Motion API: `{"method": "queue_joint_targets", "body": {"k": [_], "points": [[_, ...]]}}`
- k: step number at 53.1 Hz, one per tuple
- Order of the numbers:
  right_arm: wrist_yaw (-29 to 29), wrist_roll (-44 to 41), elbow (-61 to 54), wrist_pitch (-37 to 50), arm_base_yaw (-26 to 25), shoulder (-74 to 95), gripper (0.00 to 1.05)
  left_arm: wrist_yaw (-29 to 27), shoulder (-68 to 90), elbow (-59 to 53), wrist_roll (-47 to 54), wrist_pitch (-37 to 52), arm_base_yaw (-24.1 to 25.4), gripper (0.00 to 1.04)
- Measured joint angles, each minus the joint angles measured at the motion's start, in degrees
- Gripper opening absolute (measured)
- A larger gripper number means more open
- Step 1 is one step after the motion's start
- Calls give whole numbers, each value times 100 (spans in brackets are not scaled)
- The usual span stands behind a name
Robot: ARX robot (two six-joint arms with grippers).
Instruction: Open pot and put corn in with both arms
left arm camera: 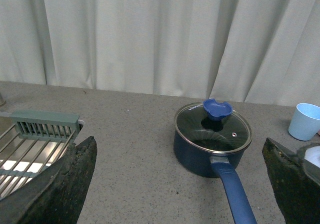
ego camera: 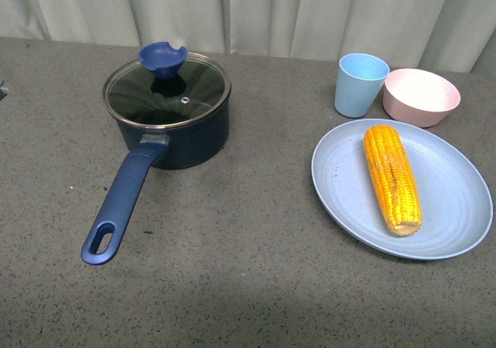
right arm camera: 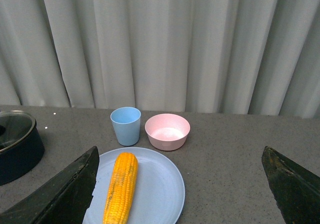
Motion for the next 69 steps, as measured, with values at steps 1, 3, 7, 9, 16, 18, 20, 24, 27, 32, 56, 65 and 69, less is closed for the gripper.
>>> {"method": "queue_joint_targets", "body": {"k": [1, 3, 7, 9, 16, 18, 20, 24, 27, 32, 56, 65, 69], "points": [[0, 0, 0, 0, 0, 0, 95, 0, 0, 0, 0, 0, 0, 98], [0, 0, 0, 0, 0, 0, 95, 0, 0, 0, -2, 0, 0, 98], [0, 0, 0, 0, 0, 0, 95, 0, 0, 0, 0, 0, 0, 98], [0, 0, 0, 0, 0, 0, 95, 0, 0, 0, 0, 0, 0, 98], [0, 0, 0, 0, 0, 0, 95, 0, 0, 0, 0, 0, 0, 98], [-2, 0, 0, 0, 0, 0, 95, 0, 0, 0, -2, 0, 0, 98], [0, 0, 0, 0, 0, 0, 95, 0, 0, 0, -2, 0, 0, 98], [0, 0, 0, 0, 0, 0, 95, 0, 0, 0, 0, 0, 0, 98], [0, 0, 0, 0, 0, 0, 95, 0, 0, 0, -2, 0, 0, 98], [0, 0, 0, 0, 0, 0, 95, 0, 0, 0, 0, 0, 0, 98], [0, 0, 0, 0, 0, 0, 95, 0, 0, 0, 0, 0, 0, 98], [0, 0, 0, 0, 0, 0, 95, 0, 0, 0, 0, 0, 0, 98], [-2, 0, 0, 0, 0, 0, 95, 0, 0, 0, 0, 0, 0, 98]]}}
